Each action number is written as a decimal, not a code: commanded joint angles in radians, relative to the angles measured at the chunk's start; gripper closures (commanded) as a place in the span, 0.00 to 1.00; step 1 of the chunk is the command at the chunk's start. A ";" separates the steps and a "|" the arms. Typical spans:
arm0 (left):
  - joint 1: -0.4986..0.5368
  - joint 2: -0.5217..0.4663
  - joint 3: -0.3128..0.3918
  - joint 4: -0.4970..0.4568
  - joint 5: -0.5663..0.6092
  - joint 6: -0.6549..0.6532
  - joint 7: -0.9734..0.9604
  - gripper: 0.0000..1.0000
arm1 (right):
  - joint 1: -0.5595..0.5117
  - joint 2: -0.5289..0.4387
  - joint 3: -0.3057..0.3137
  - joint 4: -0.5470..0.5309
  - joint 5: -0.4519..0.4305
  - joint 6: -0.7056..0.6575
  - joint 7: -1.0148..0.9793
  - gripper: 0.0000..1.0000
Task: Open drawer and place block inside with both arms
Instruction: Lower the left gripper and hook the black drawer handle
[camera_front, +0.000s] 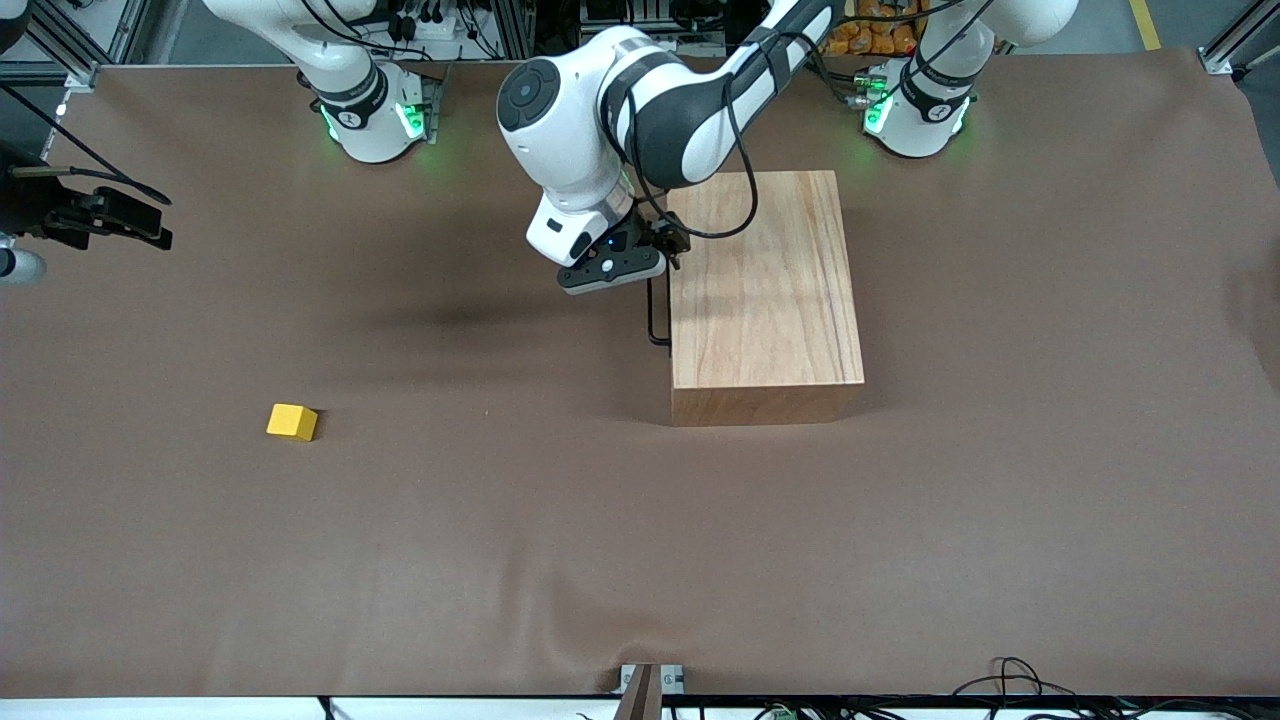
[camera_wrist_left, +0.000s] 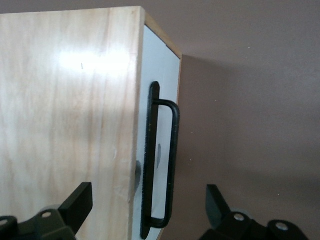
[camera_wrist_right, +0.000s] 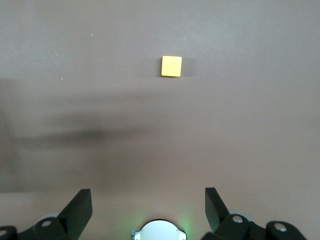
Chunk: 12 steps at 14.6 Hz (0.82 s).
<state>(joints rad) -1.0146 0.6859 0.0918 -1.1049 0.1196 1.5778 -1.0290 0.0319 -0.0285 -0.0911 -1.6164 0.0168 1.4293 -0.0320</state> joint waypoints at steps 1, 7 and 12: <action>-0.022 0.029 0.019 0.034 0.023 0.010 0.024 0.00 | -0.006 -0.004 0.004 -0.005 -0.003 -0.003 0.006 0.00; -0.053 0.079 0.022 0.034 0.025 0.068 0.029 0.00 | -0.007 -0.001 0.004 -0.005 -0.004 -0.003 0.006 0.00; -0.074 0.110 0.022 0.030 0.051 0.068 0.044 0.00 | -0.007 0.001 0.004 -0.005 -0.004 0.003 0.004 0.00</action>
<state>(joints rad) -1.0765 0.7773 0.0969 -1.1018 0.1466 1.6473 -1.0082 0.0319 -0.0227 -0.0912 -1.6181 0.0168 1.4297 -0.0319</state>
